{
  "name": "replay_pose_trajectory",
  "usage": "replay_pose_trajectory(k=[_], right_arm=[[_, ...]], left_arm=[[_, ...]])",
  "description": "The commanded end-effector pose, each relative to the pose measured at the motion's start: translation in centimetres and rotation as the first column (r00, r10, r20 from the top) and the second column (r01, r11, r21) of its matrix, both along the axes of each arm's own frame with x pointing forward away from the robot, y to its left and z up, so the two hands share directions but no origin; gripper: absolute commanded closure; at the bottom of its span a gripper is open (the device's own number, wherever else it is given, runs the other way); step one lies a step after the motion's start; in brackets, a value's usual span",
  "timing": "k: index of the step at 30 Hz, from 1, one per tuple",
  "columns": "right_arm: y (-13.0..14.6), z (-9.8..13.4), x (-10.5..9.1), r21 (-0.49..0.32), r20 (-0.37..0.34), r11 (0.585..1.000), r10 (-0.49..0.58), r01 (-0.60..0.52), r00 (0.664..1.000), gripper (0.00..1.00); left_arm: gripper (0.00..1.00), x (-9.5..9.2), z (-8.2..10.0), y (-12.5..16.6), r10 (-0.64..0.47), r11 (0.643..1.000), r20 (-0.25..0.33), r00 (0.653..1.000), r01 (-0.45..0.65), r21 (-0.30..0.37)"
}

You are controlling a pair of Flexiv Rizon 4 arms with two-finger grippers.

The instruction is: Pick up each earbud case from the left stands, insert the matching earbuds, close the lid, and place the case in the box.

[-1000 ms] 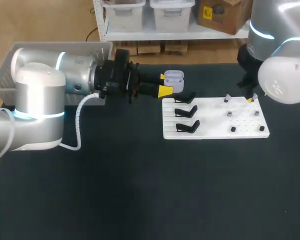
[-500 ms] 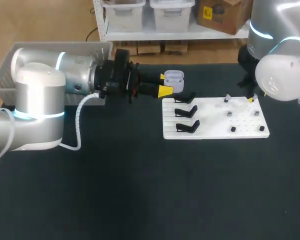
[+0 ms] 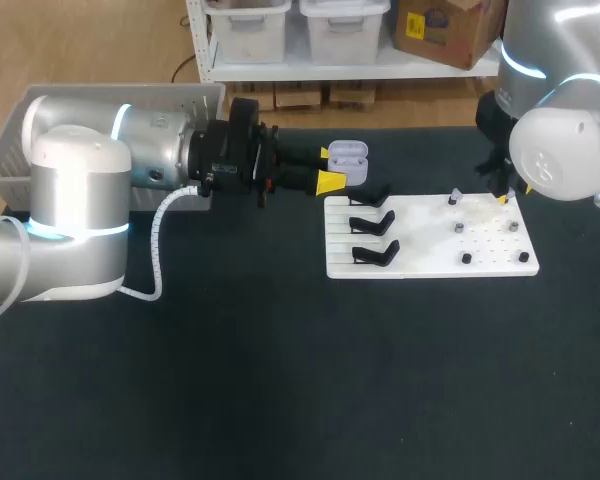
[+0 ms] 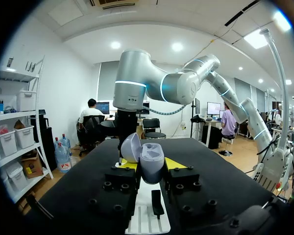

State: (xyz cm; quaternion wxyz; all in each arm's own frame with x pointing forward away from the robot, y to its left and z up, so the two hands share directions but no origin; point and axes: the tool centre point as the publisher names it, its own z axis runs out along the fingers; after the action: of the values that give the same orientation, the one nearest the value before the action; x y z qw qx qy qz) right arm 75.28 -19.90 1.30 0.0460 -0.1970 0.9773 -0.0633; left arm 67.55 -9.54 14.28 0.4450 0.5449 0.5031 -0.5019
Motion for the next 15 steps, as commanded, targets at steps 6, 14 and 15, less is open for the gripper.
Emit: replay_pose_trajectory(k=[6, 14, 15], right_arm=[[0.11, -0.17, 0.09, 0.001, 0.002, 1.0, 0.004, -0.004, 1.0, 0.65], [0.12, -0.29, 0.18, 0.001, -0.002, 1.0, 0.002, -0.002, 1.0, 0.72], [0.14, -0.29, 0.18, 0.001, -0.003, 1.0, 0.002, -0.002, 1.0, 0.76]], left_arm=[[1.0, 0.06, -0.06, 0.02, -0.001, 1.0, 0.0, 1.0, 0.001, -0.001], [1.0, 0.06, -0.06, 0.02, -0.001, 1.0, 0.0, 1.0, 0.001, -0.001], [1.0, 0.06, -0.06, 0.02, -0.001, 1.0, 0.0, 1.0, 0.001, -0.001]])
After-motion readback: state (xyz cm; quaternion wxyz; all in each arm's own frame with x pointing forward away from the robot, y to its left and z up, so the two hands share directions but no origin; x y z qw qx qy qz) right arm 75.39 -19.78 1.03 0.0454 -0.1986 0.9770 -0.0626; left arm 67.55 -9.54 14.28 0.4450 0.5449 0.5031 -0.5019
